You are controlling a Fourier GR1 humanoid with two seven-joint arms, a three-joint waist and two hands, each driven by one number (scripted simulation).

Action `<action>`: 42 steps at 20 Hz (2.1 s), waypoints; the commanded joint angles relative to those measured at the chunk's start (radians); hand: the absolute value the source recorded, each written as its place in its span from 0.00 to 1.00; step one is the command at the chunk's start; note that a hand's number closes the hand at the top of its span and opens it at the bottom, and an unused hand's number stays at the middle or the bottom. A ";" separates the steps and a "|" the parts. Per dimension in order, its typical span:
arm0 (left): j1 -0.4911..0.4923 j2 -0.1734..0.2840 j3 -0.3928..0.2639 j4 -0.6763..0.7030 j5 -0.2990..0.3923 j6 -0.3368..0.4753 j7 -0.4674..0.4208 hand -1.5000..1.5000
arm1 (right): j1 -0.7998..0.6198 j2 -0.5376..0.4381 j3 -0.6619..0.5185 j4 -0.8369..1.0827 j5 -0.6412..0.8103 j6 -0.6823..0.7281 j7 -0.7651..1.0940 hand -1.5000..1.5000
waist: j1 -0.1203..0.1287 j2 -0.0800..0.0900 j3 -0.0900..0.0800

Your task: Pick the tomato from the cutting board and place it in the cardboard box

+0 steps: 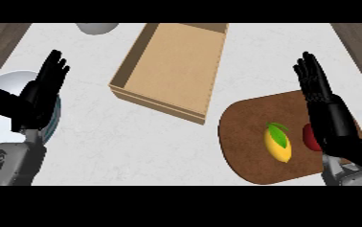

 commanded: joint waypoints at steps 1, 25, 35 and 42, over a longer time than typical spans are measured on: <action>0.083 0.019 0.009 0.005 -0.054 -0.003 -0.054 0.50 | 0.043 -0.037 -0.071 -0.061 -0.100 0.102 0.026 0.00 | -0.002 0.018 -0.003; 0.123 0.105 -0.041 0.084 -0.280 0.126 0.011 0.50 | 0.110 -0.576 -0.164 0.607 0.261 0.594 -0.825 0.00 | 0.028 0.029 -0.001; 0.081 0.108 -0.031 0.104 -0.297 0.117 0.036 0.50 | -0.056 -0.630 0.052 0.582 0.534 0.599 -0.668 0.00 | 0.032 0.028 -0.004; 0.074 0.105 -0.016 0.113 -0.311 0.113 0.031 0.50 | -0.200 -0.556 0.129 0.638 0.634 0.682 -0.561 0.00 | 0.022 0.026 -0.004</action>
